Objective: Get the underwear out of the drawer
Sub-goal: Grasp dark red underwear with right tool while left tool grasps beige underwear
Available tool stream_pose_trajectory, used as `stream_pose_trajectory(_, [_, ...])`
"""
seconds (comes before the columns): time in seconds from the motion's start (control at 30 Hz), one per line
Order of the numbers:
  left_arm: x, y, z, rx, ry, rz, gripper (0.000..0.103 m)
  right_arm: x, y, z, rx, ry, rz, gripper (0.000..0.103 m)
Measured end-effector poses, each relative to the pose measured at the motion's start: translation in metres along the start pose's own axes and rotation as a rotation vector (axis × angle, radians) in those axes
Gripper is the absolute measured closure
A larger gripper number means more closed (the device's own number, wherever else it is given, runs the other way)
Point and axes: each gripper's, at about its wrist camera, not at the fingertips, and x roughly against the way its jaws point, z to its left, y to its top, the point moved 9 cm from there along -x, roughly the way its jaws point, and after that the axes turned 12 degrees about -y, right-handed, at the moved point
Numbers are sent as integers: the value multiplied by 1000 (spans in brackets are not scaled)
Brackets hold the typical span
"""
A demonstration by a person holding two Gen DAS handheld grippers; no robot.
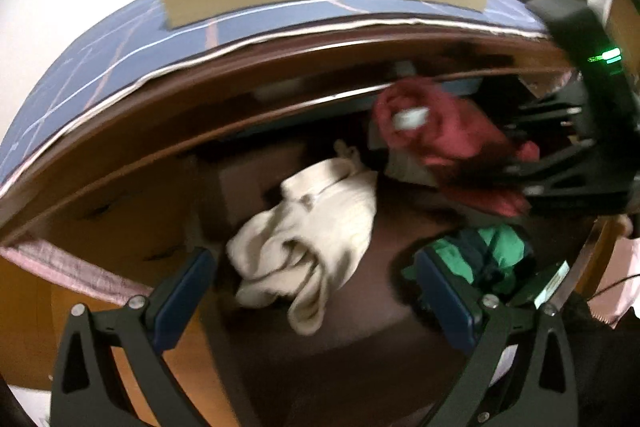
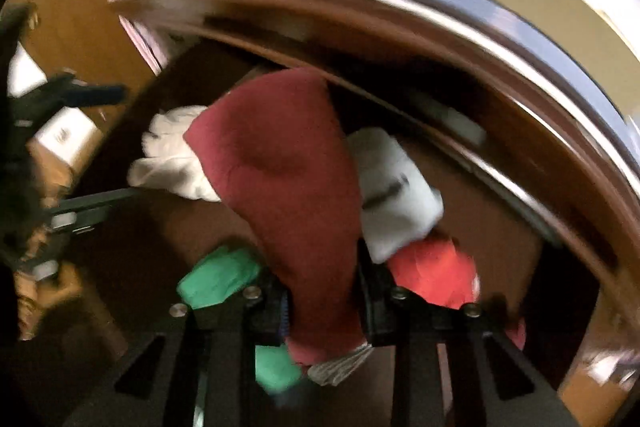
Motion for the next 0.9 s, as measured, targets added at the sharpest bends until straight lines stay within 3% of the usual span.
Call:
stream_pose_trajectory(0.1, [-20,9,-4,-41,-13,48,1,22,-17,-18,-129,64,-15,74])
stream_pose_trajectory(0.3, [-64,9,3,-54,24,233,2,41,-42,-49,-342,167,-48,74])
stream_pose_trajectory(0.43, [-84,5,14,-103,98,357,2,50,-48,-56,-385,194,-67,74])
stream_pose_trajectory(0.63, [-99,4,19,-187,148,418,7,64,-49,-63,-430,216,-93,74])
stream_pose_trajectory(0.77, [-100,4,14,-211,150,403,21,76,-56,-70,-454,215,-107,74])
stream_pose_trajectory(0.83, [-94,8,15,-211,158,363,37,80,-57,-72,-461,216,-112,74])
stream_pose_trajectory(0.87, [-92,8,15,-179,127,353,50,83,-57,-73,-464,219,-116,74])
stream_pose_trajectory(0.9, [-90,9,16,-145,104,341,52,82,-52,-73,-466,224,-119,74])
